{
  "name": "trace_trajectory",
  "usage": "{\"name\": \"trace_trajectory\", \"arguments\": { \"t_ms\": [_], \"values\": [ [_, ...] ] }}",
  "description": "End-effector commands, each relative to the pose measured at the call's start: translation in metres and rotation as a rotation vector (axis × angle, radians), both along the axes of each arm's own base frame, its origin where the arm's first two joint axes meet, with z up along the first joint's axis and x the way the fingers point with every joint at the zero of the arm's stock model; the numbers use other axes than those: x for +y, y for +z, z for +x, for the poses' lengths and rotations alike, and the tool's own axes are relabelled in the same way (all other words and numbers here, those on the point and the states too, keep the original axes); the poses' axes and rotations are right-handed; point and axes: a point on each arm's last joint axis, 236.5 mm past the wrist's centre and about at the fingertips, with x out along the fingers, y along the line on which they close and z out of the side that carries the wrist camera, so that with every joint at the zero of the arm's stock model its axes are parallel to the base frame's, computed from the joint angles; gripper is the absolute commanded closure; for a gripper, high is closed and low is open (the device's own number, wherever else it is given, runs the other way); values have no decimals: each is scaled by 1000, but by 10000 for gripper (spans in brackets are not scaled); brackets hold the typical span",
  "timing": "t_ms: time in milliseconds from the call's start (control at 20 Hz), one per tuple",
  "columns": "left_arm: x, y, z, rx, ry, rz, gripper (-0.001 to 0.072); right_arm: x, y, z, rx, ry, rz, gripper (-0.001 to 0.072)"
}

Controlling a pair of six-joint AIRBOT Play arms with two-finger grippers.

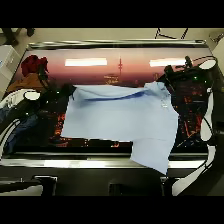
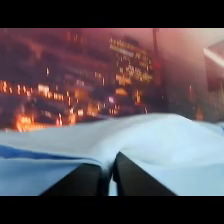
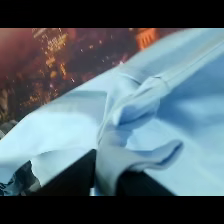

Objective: Fold the clothes and pants, and hang the long-sleeved shirts on hangers.

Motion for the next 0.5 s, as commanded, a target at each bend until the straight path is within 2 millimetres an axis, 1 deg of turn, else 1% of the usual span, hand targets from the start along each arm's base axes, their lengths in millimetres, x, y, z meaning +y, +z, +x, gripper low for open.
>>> {"name": "trace_trajectory", "arguments": {
  "t_ms": [0, 50, 100, 150, 200, 250, 300, 350, 400, 450],
  "values": [
    [1, -2, -31, 154, -141, -142, 310, -24, 7, -14, 18, 35, -5, 282],
    [20, 8, -39, 204, -149, -208, 225, -53, 18, -30, 31, 36, -48, 118],
    [42, 12, -48, 255, -142, -255, 215, -86, 22, -58, 89, 47, -113, 52],
    [68, 9, -64, 328, -131, -278, 215, -118, 18, -92, 192, 49, -193, 60],
    [92, -6, -86, 427, -119, -257, 215, -150, 11, -133, 327, 52, -275, 60],
    [117, -33, -117, 573, -100, -185, 216, -175, 6, -161, 418, 26, -340, 60],
    [135, -59, -151, 717, -90, -108, 215, -189, 5, -180, 460, -24, -376, 60],
    [143, -81, -185, 831, -114, -43, 213, -192, 2, -192, 474, -46, -386, 60],
    [143, -95, -205, 886, -142, -18, 203, -190, -5, -205, 485, -51, -395, 59],
    [135, -105, -217, 896, -172, -36, 204, -186, -14, -219, 498, -37, -408, 59]
  ]
}}
